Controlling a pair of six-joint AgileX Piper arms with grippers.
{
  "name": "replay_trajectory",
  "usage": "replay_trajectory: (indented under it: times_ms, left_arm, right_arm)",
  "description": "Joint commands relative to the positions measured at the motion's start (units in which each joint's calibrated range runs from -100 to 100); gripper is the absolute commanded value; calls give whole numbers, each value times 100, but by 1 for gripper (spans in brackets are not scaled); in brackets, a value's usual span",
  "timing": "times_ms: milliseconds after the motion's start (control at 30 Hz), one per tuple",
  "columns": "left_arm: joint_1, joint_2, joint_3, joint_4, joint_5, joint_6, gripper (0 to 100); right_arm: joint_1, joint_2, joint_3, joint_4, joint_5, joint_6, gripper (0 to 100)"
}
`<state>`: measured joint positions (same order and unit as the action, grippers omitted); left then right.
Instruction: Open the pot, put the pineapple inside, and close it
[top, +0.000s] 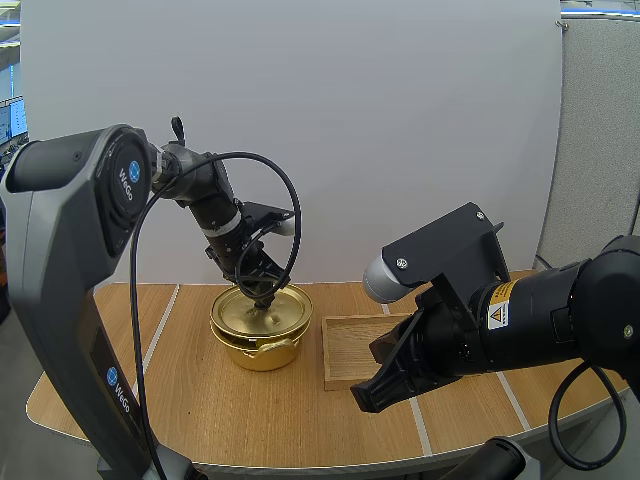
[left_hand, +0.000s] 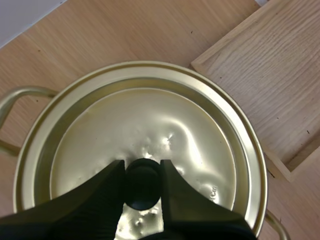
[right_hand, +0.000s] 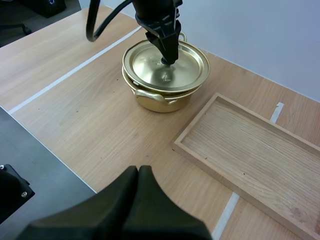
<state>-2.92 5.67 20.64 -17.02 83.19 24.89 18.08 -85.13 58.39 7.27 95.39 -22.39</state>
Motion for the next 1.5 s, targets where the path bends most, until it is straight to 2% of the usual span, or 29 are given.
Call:
replay_trajectory:
  times_ms: [0,900,967,1033,1067,1133,1167,1467]
  left_arm:
    - [-23,149,243,-33,-476,62,0]
    - [-23,164,300,-10,-107,62,0]
    - [-23,164,300,-25,-72,62,9]
    - [-23,164,300,-39,3,62,29]
    - [-23,164,300,-40,37,62,46]
    - [-23,164,300,-51,130,62,86]
    - [-23,164,286,-72,157,62,100]
    - [-23,49,286,-87,418,151,100]
  right_arm:
    - [-24,-41,25,-45,23,-2,0]
    - [-24,-41,25,-45,23,-2,0]
    - [-24,-41,25,-45,23,-2,0]
    - [-24,-41,25,-45,23,-2,0]
    - [-24,-41,25,-45,23,-2,0]
    - [-24,-41,25,-45,23,-2,0]
    - [-24,-41,25,-45,23,-2,0]
    - [-24,-41,25,-45,23,-2,0]
